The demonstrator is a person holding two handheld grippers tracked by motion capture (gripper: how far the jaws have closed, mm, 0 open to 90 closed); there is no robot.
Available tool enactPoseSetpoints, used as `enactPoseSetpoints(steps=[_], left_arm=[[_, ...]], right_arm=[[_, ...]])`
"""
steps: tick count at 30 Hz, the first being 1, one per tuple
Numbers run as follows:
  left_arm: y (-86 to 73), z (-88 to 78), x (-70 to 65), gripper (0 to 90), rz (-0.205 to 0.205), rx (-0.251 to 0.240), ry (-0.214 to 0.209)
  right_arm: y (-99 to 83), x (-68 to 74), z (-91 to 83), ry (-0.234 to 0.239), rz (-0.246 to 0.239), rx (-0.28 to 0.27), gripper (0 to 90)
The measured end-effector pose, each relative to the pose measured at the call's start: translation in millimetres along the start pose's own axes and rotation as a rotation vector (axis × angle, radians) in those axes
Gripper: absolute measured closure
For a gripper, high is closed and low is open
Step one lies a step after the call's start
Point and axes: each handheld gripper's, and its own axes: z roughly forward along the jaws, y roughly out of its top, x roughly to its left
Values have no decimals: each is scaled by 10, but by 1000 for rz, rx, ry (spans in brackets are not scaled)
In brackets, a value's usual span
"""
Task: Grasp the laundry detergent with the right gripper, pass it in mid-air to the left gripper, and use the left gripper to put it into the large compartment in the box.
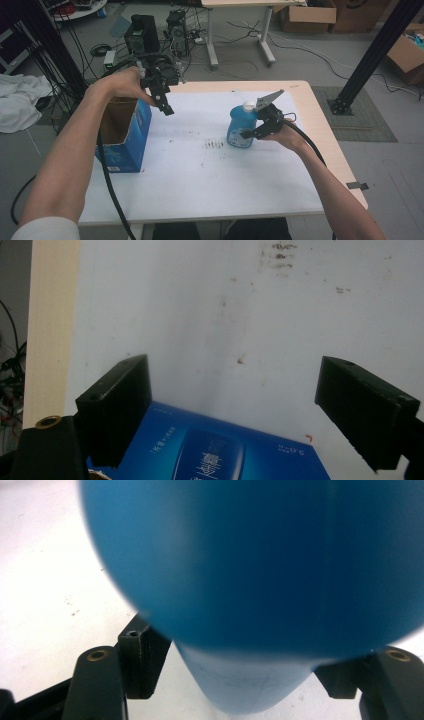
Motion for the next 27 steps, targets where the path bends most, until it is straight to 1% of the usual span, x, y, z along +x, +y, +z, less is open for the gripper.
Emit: enactPoseSetpoints(steps=[4, 6, 18, 27], left_arm=[[-7, -6, 6, 156, 3, 3, -2], [-12, -1, 4, 156, -5, -4, -4], [-24, 25, 8, 156, -7, -1, -6], [-27, 35, 8, 156, -6, -4, -6]], right_arm=[[-14, -13, 21, 3, 9, 0, 346], [-18, -16, 26, 3, 16, -5, 358], [-24, -29, 44, -1, 19, -10, 390], [-35, -45, 58, 5, 42, -27, 393]])
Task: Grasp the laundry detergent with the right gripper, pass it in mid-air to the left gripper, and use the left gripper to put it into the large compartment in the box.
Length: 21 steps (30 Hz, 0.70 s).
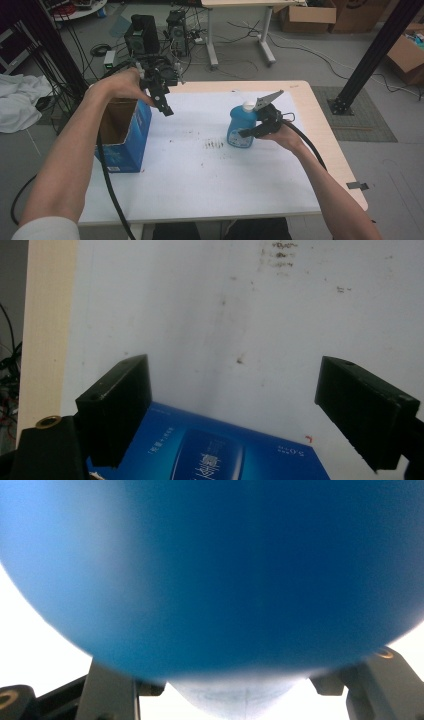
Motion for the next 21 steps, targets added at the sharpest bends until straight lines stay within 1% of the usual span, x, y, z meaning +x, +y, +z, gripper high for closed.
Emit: enactPoseSetpoints(steps=[9, 14, 16, 17, 18, 19, 21], left_arm=[[-22, 14, -1, 156, -5, 0, -4], [-21, 17, 4, 157, -3, 1, -4], [-22, 17, 3, 157, -2, 0, -3], [-22, 13, 3, 157, -2, 2, -4], [-22, 13, 3, 157, -2, 2, -4], [-26, 12, 1, 158, -3, -2, -3], [-32, 6, -2, 158, -6, -3, -4]], right_arm=[[-8, -14, 27, 12, 12, -16, 392], [-15, 2, 21, -1, -18, -28, 416], [-12, 19, 15, -12, -50, -31, 432], [-9, 31, 12, -22, -60, -33, 440], [-9, 31, 12, -22, -60, -33, 440], [-7, 45, 13, -35, -76, -39, 449], [-15, 44, 11, -34, -81, -44, 454]])
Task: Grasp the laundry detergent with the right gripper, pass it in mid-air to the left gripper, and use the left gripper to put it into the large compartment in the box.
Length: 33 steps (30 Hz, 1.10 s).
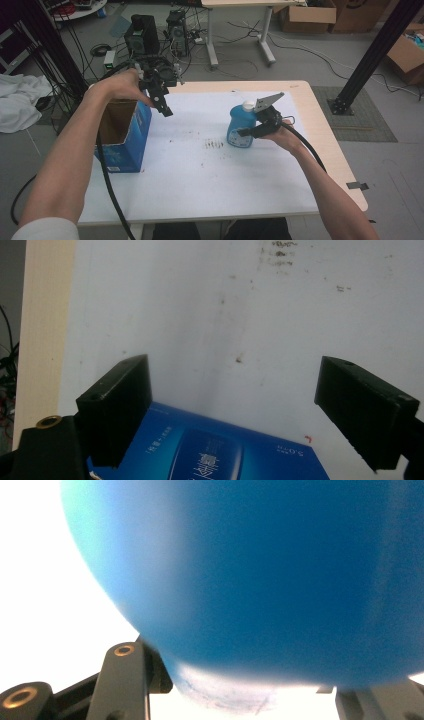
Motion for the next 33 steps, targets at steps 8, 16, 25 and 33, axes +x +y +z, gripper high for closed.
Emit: enactPoseSetpoints(steps=[8, 16, 25, 33], left_arm=[[-24, -26, 0, 159, -3, -5, 5], [-39, -46, 8, 159, -10, -13, 4], [-3, -53, -2, 160, -1, -17, -2], [78, -114, -54, 162, 25, -21, 2]], right_arm=[[-20, 11, -7, -3, -8, -12, 466], [-14, 13, -18, 0, -7, -4, 466], [18, 65, -73, 6, -14, 26, 467], [142, 138, -189, 17, -26, 26, 465]])
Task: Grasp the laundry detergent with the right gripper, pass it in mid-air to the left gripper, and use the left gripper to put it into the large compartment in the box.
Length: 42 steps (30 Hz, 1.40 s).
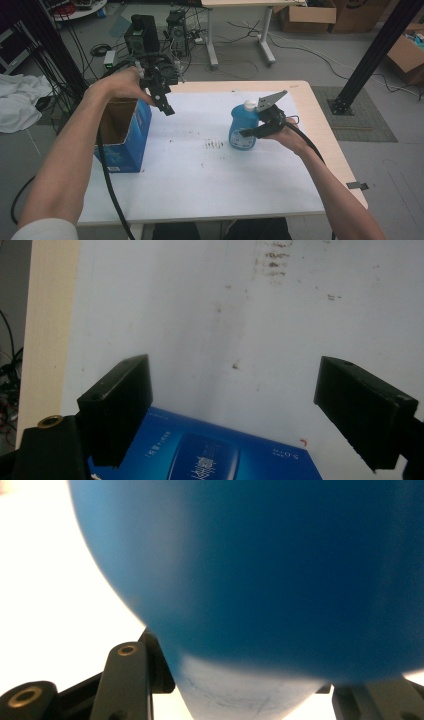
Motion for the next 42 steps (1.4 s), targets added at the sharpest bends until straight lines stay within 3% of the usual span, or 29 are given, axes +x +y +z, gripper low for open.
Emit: enactPoseSetpoints(steps=[13, 21, 31, 42], left_arm=[[252, -233, -186, 159, 88, -21, 25], [370, -355, -301, 158, 134, -43, 19], [539, -311, -426, 157, 177, -44, -11], [654, -232, -498, 157, 176, -106, -66]], right_arm=[[409, 242, -127, 40, -94, 24, 465], [529, 333, -100, 56, -93, 39, 464], [618, 393, -70, 74, -96, 55, 464], [812, 481, -8, 106, -123, 34, 465]])
